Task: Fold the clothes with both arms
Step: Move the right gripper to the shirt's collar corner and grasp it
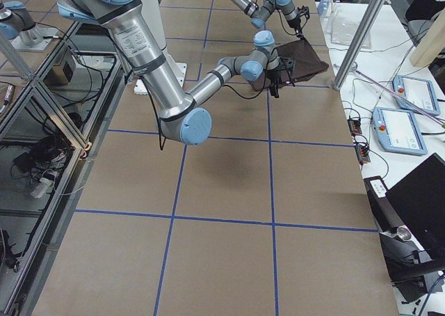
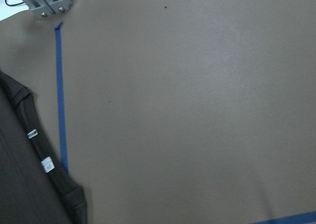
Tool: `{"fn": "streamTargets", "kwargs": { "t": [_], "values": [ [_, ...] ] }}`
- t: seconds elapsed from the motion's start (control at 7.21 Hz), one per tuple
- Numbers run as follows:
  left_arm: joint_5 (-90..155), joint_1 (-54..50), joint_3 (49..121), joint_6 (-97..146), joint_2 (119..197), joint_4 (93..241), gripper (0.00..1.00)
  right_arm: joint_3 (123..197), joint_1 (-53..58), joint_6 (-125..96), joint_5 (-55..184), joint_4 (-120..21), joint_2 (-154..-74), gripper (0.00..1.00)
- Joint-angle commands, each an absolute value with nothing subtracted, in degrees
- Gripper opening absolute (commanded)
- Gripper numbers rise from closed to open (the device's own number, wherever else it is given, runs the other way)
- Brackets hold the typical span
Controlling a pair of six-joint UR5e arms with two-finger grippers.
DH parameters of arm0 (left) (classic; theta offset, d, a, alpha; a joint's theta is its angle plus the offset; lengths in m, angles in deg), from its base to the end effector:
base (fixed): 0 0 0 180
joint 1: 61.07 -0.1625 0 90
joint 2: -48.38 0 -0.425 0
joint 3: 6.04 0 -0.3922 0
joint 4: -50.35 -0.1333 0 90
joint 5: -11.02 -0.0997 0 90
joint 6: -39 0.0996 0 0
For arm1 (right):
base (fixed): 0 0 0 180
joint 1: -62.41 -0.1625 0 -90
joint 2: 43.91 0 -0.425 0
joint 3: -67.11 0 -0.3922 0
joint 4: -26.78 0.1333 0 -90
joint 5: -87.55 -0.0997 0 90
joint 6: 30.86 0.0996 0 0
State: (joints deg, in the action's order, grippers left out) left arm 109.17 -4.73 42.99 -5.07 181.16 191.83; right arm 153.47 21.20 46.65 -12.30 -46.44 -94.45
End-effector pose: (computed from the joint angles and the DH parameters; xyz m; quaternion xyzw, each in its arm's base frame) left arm 0.3549 -0.7480 0.4411 0.3084 0.3301 -0.0491 0.8908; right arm -0.4701 -0.5662 0.2415 0.1307 -0.4286 0.1847 0.8747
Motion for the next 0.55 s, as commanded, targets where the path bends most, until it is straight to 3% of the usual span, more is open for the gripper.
{"fn": "streamTargets", "kwargs": {
  "t": [0.0,0.28,0.42],
  "values": [
    [115.6,-2.7,50.3,-1.8,175.4,192.2,1.0,146.0,24.7,52.7,-8.0,-46.2,-86.5,0.72],
    [115.7,-2.7,52.3,-2.2,173.8,192.2,1.0,132.8,25.5,52.9,-7.1,-41.6,-78.7,0.66],
    [115.6,-2.7,52.3,-2.5,173.8,192.3,1.0,129.4,25.6,52.7,-7.0,-39.3,-78.1,0.58]
  ]
}}
